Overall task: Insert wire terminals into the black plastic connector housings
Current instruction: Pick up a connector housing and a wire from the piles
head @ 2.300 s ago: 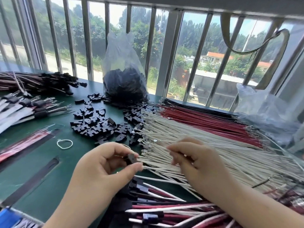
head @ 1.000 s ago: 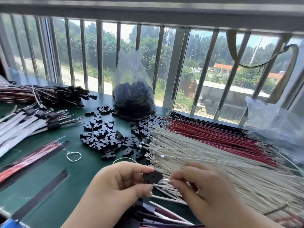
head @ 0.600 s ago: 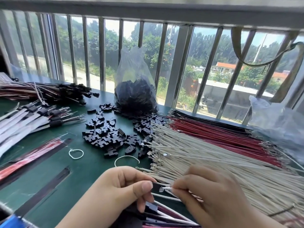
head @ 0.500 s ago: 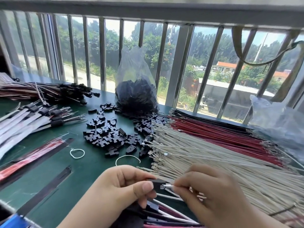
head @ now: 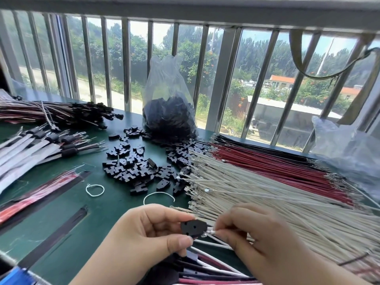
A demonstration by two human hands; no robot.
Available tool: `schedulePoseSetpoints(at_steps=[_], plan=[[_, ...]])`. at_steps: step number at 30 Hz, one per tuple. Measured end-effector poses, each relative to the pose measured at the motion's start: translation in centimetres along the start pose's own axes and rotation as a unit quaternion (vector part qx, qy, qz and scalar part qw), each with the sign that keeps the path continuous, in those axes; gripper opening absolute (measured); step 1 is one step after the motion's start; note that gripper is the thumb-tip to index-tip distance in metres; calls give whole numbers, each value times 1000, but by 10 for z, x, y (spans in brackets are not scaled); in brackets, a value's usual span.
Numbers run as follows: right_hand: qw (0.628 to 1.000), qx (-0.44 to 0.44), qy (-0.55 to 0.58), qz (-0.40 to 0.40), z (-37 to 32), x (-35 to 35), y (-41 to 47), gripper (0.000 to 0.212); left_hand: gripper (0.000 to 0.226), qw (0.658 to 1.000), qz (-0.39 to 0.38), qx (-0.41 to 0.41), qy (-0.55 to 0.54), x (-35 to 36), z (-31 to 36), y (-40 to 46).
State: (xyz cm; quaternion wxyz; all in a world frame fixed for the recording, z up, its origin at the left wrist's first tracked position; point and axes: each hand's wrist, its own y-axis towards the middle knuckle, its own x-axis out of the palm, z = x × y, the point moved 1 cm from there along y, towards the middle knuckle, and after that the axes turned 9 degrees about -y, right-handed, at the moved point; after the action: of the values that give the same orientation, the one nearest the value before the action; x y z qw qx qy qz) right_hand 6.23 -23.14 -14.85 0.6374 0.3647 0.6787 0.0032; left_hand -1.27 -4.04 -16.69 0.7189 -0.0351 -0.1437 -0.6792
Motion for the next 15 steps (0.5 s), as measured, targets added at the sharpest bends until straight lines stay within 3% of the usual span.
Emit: schedulePoseSetpoints(at_steps=[10,13,15], plan=[[997,57,41,-14,-8,0,-1,16,35,999,12,-26,27,2,-2,1],[992,82,66,-70,-10,3,0,7,37,999,9,-26,33,3,-3,1],[979,113,126,-118,-11,3,2,18,37,999,0,-28,27,4,-2,1]])
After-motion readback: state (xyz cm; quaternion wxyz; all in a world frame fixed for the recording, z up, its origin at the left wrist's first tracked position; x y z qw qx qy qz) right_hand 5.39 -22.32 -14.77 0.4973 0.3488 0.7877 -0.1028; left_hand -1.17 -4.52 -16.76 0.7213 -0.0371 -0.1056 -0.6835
